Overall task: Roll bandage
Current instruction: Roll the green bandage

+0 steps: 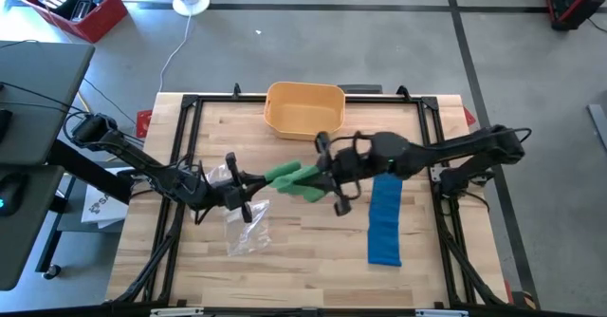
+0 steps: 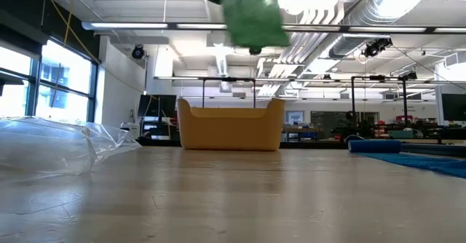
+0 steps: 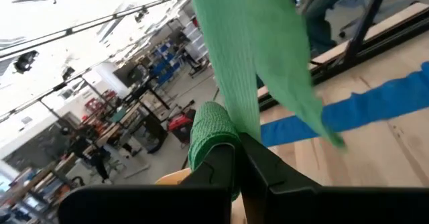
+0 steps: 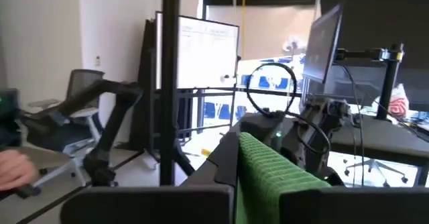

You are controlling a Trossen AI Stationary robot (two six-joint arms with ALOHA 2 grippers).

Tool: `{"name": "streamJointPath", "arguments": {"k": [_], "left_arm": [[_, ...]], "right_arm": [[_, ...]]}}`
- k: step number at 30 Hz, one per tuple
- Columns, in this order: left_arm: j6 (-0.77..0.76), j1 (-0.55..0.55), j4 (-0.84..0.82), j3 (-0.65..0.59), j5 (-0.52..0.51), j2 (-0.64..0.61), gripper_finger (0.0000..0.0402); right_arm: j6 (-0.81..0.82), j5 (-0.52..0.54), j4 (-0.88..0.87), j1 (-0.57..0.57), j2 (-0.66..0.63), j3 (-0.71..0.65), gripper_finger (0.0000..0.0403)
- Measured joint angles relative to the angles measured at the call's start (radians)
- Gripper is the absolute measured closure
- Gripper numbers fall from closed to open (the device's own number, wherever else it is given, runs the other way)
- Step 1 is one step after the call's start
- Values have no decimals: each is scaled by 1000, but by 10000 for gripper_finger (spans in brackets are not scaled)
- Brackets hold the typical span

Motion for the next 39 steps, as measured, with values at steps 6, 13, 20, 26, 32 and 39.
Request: {"name": "streamJointPath", "arguments": {"k": [6,13,20,26,32,39], "left_arm": [[0,12,80,0,-4,1,401],[10,45,276,0,47,0,401],[114,93,286,0,37,-3,401],[185,157,267,0,92,-4,401],[125,168,156,0,202,-4,401],[-48,169,87,1,304,40,401]], "right_arm": [[-9,-4,-70,53,-20,0,402],[-18,-11,-140,94,33,0,402],[-28,-17,-197,149,59,0,403],[-63,-8,-194,207,58,0,403],[-103,116,-166,205,-26,0,403],[-80,142,-44,97,-170,-1,403]]}}
